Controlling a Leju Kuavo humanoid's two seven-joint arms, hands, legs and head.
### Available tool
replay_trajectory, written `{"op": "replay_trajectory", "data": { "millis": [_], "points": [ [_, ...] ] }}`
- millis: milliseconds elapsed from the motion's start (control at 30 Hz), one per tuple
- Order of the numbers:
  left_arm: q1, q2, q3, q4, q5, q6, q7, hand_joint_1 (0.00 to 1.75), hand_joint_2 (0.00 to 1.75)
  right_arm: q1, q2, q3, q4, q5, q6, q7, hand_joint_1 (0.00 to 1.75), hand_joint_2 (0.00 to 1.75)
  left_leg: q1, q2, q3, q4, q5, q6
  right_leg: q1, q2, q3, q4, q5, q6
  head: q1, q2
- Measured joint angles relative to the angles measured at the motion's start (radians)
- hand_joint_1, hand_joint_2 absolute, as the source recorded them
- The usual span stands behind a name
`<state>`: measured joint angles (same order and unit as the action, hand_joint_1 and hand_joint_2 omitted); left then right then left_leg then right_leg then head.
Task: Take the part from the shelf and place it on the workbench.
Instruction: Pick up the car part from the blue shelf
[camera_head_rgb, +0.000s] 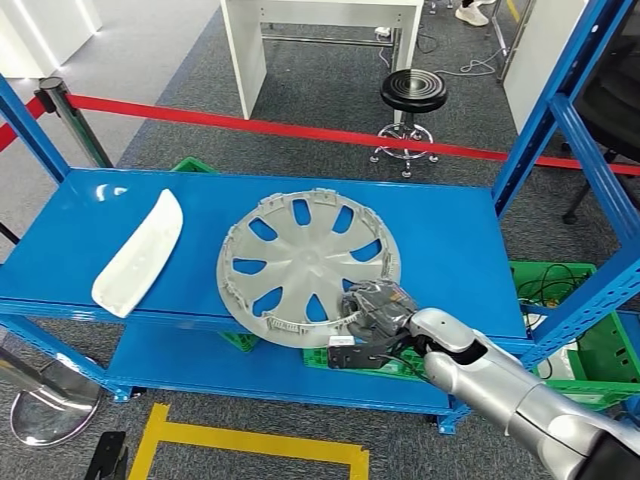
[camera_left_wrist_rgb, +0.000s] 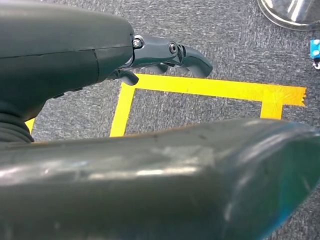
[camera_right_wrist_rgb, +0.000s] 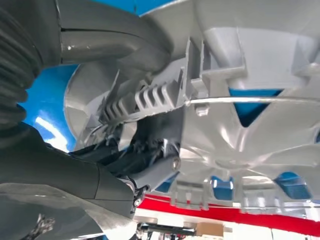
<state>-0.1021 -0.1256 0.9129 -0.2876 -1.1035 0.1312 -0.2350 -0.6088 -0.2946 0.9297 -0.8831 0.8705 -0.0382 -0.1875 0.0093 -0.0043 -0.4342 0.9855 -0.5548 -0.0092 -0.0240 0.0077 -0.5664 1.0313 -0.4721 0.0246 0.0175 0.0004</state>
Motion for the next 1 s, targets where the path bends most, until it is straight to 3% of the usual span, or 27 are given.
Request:
{"op": "replay_trajectory", "data": {
  "millis": [433,1000],
  "points": [
    [0.012,0.0,-0.02,0.0,0.035,0.0,0.0,0.0,0.0,0.032,0.006,-0.041,-0.025,0.01,-0.063,0.028,1.75,1.75,0.0,0.0,-0.002,0.0,0.0,0.0,0.0,-0.001,-0.001,-0.001,0.0,0.0,0.0,0.0],
    [0.047,-0.003,-0.049,-0.013,0.112,0.004,-0.02,0.0,0.0,0.29,0.031,-0.316,-0.456,0.016,-0.257,0.057,1.75,1.75,0.0,-0.002,-0.019,0.0,0.0,0.0,0.0,-0.004,-0.016,-0.001,-0.001,0.0,0.0,0.0]
  ]
}}
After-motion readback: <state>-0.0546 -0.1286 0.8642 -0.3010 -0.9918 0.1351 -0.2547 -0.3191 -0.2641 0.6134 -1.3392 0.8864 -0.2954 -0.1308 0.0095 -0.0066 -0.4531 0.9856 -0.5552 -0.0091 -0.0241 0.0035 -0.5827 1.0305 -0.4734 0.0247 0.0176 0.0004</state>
